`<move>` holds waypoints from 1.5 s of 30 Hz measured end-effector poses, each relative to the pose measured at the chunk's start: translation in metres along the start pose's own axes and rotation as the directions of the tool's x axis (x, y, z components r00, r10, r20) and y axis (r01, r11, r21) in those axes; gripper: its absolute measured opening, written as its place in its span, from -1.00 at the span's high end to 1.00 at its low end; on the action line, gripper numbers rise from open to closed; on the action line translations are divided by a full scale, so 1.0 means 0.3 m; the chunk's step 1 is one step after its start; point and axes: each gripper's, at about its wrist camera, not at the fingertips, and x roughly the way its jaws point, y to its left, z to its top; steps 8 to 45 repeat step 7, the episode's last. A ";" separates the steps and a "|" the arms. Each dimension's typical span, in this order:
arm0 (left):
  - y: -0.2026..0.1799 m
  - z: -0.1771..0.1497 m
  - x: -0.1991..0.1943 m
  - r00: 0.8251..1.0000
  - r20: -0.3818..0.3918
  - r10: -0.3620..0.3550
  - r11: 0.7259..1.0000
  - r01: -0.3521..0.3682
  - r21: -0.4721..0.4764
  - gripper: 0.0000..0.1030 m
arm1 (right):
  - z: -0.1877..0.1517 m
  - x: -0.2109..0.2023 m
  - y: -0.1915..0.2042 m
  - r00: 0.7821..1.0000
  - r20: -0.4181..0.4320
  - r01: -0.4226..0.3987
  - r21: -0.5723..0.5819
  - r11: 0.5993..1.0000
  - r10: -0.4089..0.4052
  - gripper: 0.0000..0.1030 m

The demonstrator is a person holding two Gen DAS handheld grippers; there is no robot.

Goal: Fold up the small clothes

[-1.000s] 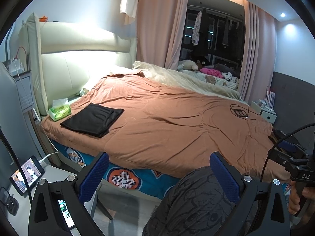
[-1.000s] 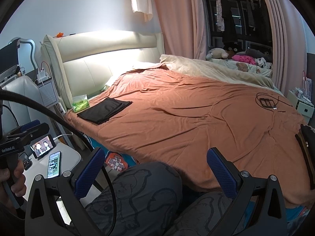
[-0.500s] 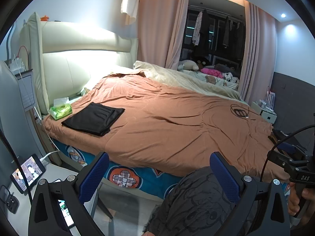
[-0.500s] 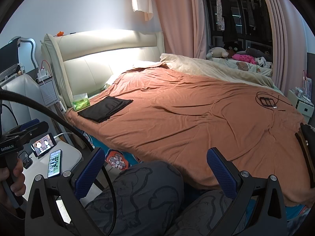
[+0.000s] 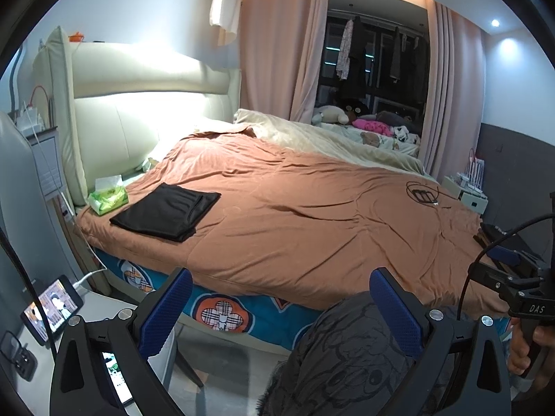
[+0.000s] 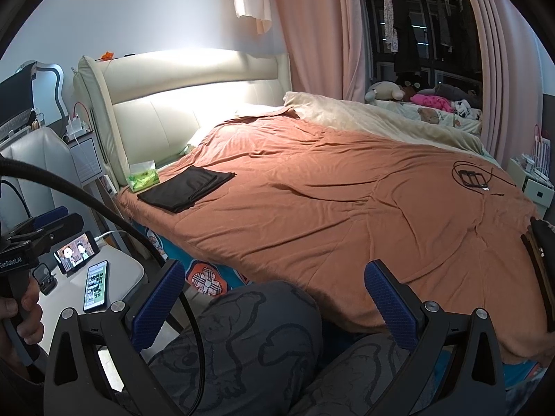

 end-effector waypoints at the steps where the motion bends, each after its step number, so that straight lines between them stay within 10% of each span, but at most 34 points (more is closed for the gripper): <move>1: 0.000 -0.001 -0.001 1.000 0.000 0.001 1.000 -0.001 -0.005 -0.99 | 0.001 0.000 0.002 1.000 -0.001 0.001 -0.001 1.000 -0.001 -1.00; 45: 0.005 -0.005 0.001 1.000 -0.002 0.004 1.000 -0.004 -0.017 -0.99 | -0.003 -0.004 0.002 1.000 0.000 0.006 0.005 1.000 -0.006 -1.00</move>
